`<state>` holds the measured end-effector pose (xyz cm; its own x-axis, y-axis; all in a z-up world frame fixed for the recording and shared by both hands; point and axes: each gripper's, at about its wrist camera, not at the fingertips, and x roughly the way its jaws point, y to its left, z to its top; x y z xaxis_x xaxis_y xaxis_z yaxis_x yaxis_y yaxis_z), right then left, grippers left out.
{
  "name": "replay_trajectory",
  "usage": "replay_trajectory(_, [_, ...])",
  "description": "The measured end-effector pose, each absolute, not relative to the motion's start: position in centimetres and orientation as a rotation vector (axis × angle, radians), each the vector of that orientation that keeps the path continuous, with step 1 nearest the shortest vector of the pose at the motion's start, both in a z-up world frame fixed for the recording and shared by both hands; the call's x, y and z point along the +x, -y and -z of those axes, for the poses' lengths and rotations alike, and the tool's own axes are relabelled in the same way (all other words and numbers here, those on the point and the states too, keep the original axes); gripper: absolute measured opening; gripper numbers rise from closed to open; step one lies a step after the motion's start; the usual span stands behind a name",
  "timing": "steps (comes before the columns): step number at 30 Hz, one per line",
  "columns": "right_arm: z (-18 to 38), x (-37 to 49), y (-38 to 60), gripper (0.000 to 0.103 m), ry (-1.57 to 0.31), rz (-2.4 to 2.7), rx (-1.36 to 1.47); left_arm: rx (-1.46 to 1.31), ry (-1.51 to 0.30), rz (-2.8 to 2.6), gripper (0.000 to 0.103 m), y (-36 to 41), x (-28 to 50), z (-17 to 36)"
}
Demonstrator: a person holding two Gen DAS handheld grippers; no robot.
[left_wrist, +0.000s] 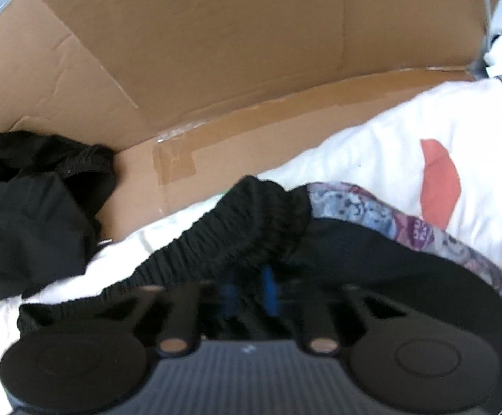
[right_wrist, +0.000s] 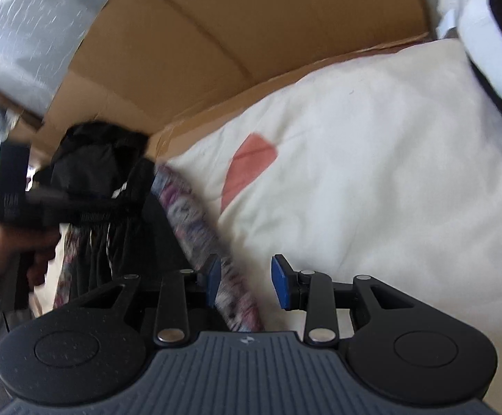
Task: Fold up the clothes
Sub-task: 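Grasp the elastic waistband with the left tool and lift it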
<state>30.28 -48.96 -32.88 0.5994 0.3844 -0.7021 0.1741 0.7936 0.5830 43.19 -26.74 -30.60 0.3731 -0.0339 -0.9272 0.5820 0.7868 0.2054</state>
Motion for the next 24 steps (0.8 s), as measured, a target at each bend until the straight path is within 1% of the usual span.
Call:
replay_trajectory(6, [32.8,30.9,49.8,0.036,-0.952,-0.15,0.688,0.562,-1.119,0.352,0.0,24.6,44.8,29.8])
replay_trajectory(8, [32.6,31.1,49.9,0.036,-0.972,-0.171,0.679,0.499,-1.108,0.423,0.0,24.5,44.7,29.3])
replay_trajectory(9, [32.6,31.0,50.2,0.036,-0.979,-0.174,0.681,0.455,-1.104,0.481,0.006,24.5,44.5,29.0])
replay_trajectory(10, [32.7,30.9,50.4,0.036,-0.987,-0.176,0.684,0.432,-1.098,0.519,0.011,24.7,44.3,28.8])
replay_trajectory(11, [32.7,30.9,50.6,0.036,-0.994,-0.178,0.686,0.439,-1.094,0.524,0.032,25.0,44.1,28.8])
replay_trajectory(12, [32.8,30.9,50.6,0.036,-0.999,-0.174,0.685,0.451,-1.09,0.523,0.062,25.3,43.9,28.7])
replay_trajectory(13, [32.9,30.9,50.6,0.036,-1.006,-0.169,0.682,0.472,-1.079,0.523,0.073,25.8,43.7,28.8])
replay_trajectory(14, [33.0,30.7,50.6,0.036,-1.013,-0.175,0.68,0.496,-1.065,0.523,0.076,26.4,43.4,28.9])
replay_trajectory(16, [32.7,30.5,50.5,0.036,-1.011,-0.188,0.681,0.559,-1.055,0.512,0.073,27.6,43.0,29.5])
replay_trajectory(18, [32.2,30.1,50.5,0.036,-1.005,-0.21,0.683,0.625,-1.06,0.487,0.068,28.8,42.8,30.5])
replay_trajectory(19, [32.0,29.6,50.6,0.036,-1.005,-0.216,0.68,0.643,-1.058,0.477,0.064,29.1,42.7,30.8])
replay_trajectory(20, [31.9,29.2,50.7,0.036,-1.005,-0.222,0.678,0.636,-1.064,0.482,0.049,29.2,42.6,31.0])
replay_trajectory(21, [31.8,29.1,50.7,0.036,-1.006,-0.219,0.679,0.627,-1.072,0.48,0.038,29.2,42.5,31.1])
replay_trajectory(22, [31.9,28.4,51.2,0.036,-1.011,-0.212,0.685,0.617,-1.083,0.464,0.031,29.2,42.5,31.1])
replay_trajectory(23, [31.9,28.2,51.4,0.036,-1.012,-0.21,0.688,0.613,-1.098,0.463,0.016,29.3,42.6,31.0])
replay_trajectory(24, [32.0,28.0,51.5,0.036,-1.013,-0.207,0.69,0.617,-1.103,0.462,0.015,29.4,42.6,31.0])
